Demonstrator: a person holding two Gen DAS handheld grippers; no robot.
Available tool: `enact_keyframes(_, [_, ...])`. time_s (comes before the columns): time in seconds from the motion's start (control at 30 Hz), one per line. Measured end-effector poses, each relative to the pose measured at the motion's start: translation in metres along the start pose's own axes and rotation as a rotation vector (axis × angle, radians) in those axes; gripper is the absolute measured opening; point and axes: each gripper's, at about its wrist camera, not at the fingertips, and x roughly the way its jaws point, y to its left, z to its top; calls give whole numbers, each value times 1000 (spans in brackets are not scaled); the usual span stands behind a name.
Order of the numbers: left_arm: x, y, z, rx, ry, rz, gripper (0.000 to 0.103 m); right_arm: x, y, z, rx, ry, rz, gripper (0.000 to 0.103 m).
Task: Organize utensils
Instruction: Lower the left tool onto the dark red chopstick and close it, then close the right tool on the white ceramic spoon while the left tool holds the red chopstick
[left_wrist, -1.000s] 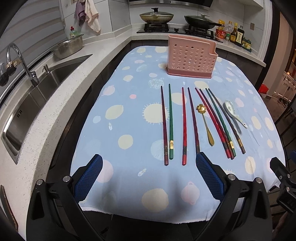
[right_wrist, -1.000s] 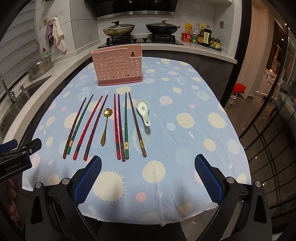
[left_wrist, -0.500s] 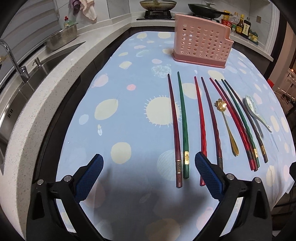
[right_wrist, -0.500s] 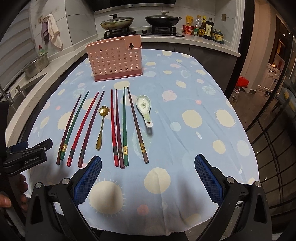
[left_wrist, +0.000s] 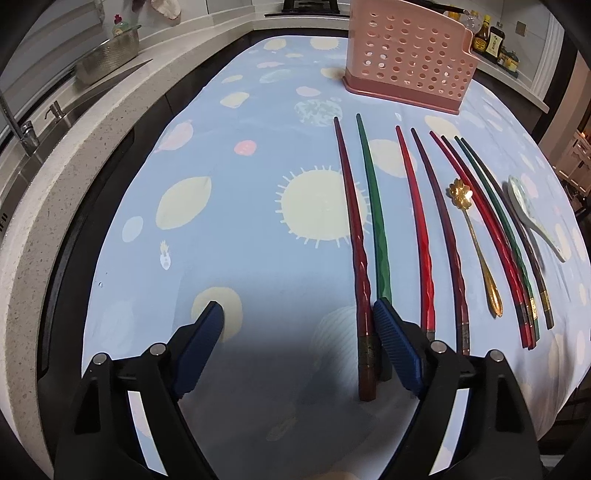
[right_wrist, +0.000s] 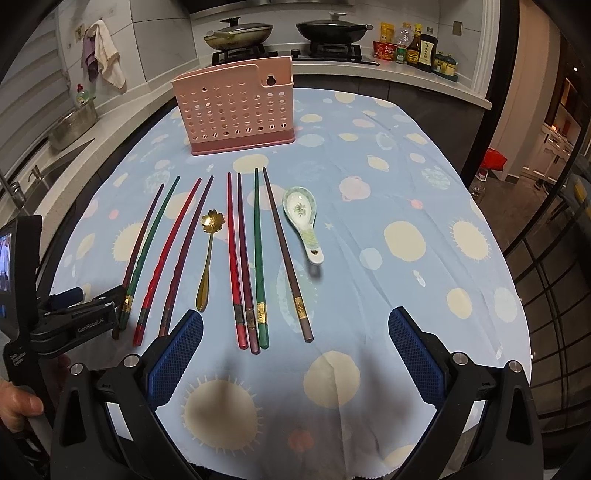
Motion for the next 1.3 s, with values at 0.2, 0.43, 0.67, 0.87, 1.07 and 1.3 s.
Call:
enact_keyframes(0.2, [2,-1,-3,6,2,-4,72,3,1,1,1,7,4,96])
enact_keyframes(0.43, [-4,1,-6,19,-8,-35,37,8,-1,4,8,6,4,96])
enact_keyframes(0.67, [-8,13,-4,-4,-2,-62,10,13,-10,20,26,-25,-2,89])
enact_keyframes(0.87, [-3,17,1,-28,12,-61,10,32,-21,44,65,-29,37,65])
enact_keyframes(1.07, [0,15,5,-26,15,-60,10,58,-28,58,96,-2,73,38])
enact_keyframes(1.3, [3,11,6,-12,10,-46,10,85,-32,57,108,44,94,16])
